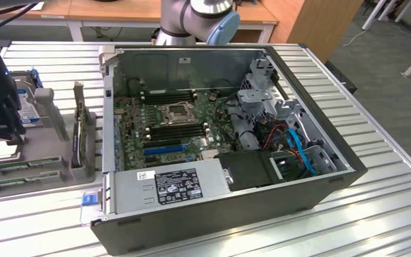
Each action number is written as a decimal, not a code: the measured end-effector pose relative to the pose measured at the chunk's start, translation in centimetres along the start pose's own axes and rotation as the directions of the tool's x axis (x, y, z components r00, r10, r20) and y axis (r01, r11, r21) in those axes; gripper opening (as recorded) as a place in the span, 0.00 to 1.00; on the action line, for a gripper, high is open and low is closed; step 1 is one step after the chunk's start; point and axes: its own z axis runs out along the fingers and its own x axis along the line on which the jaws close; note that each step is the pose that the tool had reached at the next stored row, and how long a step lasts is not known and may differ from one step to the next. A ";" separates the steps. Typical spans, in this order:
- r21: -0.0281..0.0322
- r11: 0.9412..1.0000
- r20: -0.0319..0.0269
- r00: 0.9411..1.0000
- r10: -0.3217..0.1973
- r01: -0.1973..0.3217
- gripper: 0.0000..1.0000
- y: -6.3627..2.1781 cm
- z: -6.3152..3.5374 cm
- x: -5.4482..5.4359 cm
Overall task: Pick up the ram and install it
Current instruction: 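Pick up the ram and move it above insertion slot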
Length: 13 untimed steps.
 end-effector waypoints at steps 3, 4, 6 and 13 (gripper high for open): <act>0.000 1.000 0.000 1.000 0.000 0.000 0.31 -0.01 0.32 0.0; 0.000 1.000 0.000 1.000 0.000 0.000 0.31 -0.02 0.42 0.0; 0.000 1.000 0.000 1.000 0.000 0.000 0.31 -0.03 0.59 0.0; 0.000 1.000 0.000 1.000 0.000 0.000 0.31 -0.02 0.62 0.0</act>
